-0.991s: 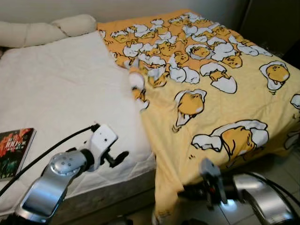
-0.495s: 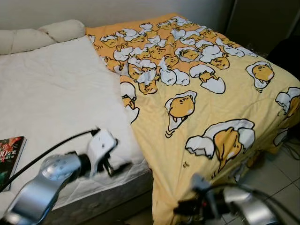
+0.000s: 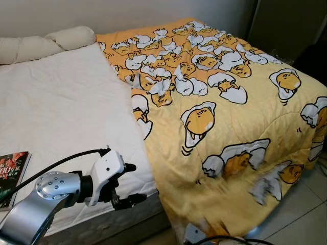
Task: Clean up the room
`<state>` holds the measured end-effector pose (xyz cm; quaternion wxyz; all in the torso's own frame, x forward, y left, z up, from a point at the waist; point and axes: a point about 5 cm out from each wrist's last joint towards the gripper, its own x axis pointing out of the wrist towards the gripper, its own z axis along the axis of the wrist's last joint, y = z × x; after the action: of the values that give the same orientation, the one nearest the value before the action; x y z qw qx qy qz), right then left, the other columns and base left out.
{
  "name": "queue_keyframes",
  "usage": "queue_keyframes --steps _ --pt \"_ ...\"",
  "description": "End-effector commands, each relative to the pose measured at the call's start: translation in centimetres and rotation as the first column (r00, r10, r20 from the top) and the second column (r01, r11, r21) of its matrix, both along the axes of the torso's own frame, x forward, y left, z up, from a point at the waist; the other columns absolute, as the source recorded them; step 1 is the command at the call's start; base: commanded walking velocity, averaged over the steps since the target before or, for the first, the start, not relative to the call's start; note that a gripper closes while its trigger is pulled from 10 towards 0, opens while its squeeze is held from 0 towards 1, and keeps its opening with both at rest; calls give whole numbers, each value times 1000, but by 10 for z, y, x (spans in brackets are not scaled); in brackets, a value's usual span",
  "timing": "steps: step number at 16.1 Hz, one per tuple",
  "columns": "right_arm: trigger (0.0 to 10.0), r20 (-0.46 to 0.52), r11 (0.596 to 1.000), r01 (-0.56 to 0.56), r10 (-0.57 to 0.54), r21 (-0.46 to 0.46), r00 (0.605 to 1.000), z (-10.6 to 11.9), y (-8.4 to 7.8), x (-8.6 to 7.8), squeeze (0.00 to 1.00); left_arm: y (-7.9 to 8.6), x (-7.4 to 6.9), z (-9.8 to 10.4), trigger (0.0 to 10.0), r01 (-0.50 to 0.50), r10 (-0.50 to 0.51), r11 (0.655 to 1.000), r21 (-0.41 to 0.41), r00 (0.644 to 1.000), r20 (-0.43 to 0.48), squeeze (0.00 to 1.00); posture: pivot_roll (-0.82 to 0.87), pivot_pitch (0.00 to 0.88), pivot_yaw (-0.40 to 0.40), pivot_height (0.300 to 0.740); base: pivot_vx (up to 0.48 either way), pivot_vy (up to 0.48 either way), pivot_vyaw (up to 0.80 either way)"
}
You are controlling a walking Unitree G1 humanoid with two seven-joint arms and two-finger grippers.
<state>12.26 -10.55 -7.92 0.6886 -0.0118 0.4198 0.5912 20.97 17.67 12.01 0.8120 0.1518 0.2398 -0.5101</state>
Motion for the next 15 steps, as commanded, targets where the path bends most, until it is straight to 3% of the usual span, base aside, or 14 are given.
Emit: queue_keyframes --steps 1,3,4,5,6,7,8,9,10,11,12,13,15 --pt "0 -36 999 -44 43 -24 998 -6 0 -16 0 5 0 -3 10000 1 0 1000 17 1000 -11 0 7 0 85 740 0 0 0" --pt "0 16 997 -29 30 -78 999 -10 2 -15 0 8 4 -7 10000 -19 19 1000 23 1000 2 0 -4 0 88 740 0 0 0" --pt "10000 124 981 76 -54 -179 991 -14 4 -6 0 12 10 -13 10000 -83 82 996 34 996 25 0 -11 0 88 740 0 0 0" --pt "10000 166 971 119 -85 -209 982 -14 4 -2 0 14 11 -15 10000 -107 106 994 38 994 32 0 -12 0 88 740 0 0 0" --pt "10000 255 911 331 -268 -247 929 -14 1 14 353 19 21 -21 10000 -213 210 976 40 975 76 0 -17 0 89 740 0 0 0" --pt "10000 294 871 423 -349 -248 890 -13 0 21 1000 23 29 -24 10000 -298 293 954 37 950 106 0 -21 0 91 740 0 0 0" --pt "10000 339 808 539 -450 -240 826 -11 -1 28 1000 29 39 -27 10000 -402 393 915 31 907 153 0 -27 0 95 740 0 0 0" --pt "10000 407 715 673 -567 -187 716 3 -36 63 1000 30 47 -26 10000 -475 464 880 16 865 194 0 -34 0 97 740 0 0 0" --pt "10000 464 658 747 -633 -99 619 27 -67 99 1000 29 50 -25 10000 -500 489 866 3 848 206 0 -37 0 100 740 0 0 0" --pt "10000 520 585 809 -708 53 478 67 -98 142 1000 26 54 -23 10000 -527 517 850 -13 828 219 0 -41 0 104 740 0 0 0" --pt "10000 533 532 834 -752 144 387 87 -99 156 1000 22 58 -23 10000 -552 542 834 -24 809 227 0 -48 0 106 740 0 0 0" --pt "10000 543 473 859 -782 197 306 95 -95 159 1000 18 59 -25 10000 -570 560 821 -28 796 229 0 -51 0 105 740 0 0 0" --pt "10000 541 411 881 -808 236 232 97 -87 154 1000 11 59 -28 10000 -595 592 801 -58 774 224 0 -44 0 94 740 0 0 0"
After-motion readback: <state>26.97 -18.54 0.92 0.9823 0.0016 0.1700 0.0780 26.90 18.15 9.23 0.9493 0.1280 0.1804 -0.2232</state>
